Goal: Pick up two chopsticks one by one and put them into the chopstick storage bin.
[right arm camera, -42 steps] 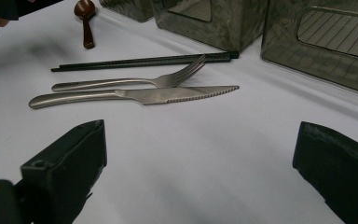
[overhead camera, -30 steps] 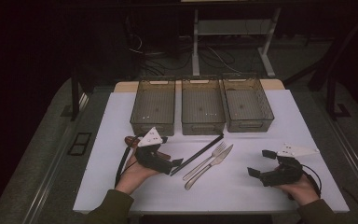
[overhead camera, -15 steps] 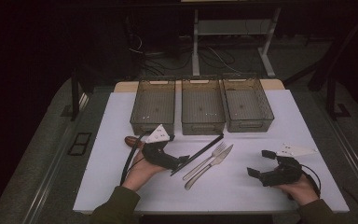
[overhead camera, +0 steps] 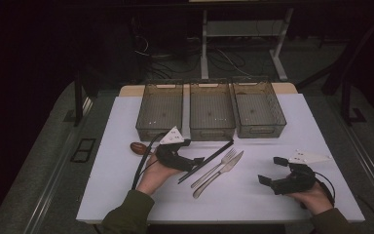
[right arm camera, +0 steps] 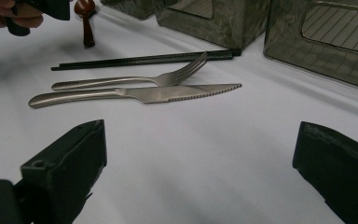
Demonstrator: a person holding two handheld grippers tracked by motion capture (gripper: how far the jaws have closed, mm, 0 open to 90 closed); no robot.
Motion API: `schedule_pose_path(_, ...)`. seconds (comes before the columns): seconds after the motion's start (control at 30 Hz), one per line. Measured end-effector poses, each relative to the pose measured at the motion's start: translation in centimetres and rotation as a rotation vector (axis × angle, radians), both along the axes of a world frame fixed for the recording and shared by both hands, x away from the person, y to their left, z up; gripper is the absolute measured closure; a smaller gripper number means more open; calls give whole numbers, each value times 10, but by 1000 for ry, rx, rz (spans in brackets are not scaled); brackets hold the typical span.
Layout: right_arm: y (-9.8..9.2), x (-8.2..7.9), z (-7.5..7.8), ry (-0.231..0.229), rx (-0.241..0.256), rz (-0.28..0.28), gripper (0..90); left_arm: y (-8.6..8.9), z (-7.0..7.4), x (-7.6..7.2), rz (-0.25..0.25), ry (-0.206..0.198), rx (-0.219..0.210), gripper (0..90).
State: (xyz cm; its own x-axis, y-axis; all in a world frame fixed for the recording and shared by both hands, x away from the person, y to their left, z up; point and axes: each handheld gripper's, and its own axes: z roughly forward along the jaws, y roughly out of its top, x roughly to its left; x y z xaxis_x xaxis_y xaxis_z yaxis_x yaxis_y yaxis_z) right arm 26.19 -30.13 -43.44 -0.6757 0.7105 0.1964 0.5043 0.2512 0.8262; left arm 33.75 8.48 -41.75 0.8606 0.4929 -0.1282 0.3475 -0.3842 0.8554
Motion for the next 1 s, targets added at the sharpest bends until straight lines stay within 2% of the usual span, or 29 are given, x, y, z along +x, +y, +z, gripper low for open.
schedule_pose_path(0.3, 0, 0, 0, 1, 2, -3, 23, -13, -1, 5, -4, 2, 6, 226)
schedule_pose_path(0.43, 0, 0, 0, -1, 2, -2, 23, -17, -3, 6, -5, 9, 9, 370)
schedule_pose_path(0.5, -1, 0, 0, -5, 2, 0, 23, -18, -5, 6, -9, 22, 17, 476)
schedule_pose_path(0.53, -1, 0, 0, -5, 2, 0, 23, -19, -6, 6, -10, 28, 21, 476)
schedule_pose_path(0.77, 0, 0, -1, 1, 5, 0, 23, -21, -14, 8, -3, 70, 43, 629)
schedule_pose_path(0.83, 0, 1, -1, -2, 6, -1, 23, -22, -17, 9, -5, 84, 63, 684)
schedule_pose_path(1.0, 0, 1, -1, -1, 5, -3, 23, -24, -24, 9, 3, 111, 86, 747)
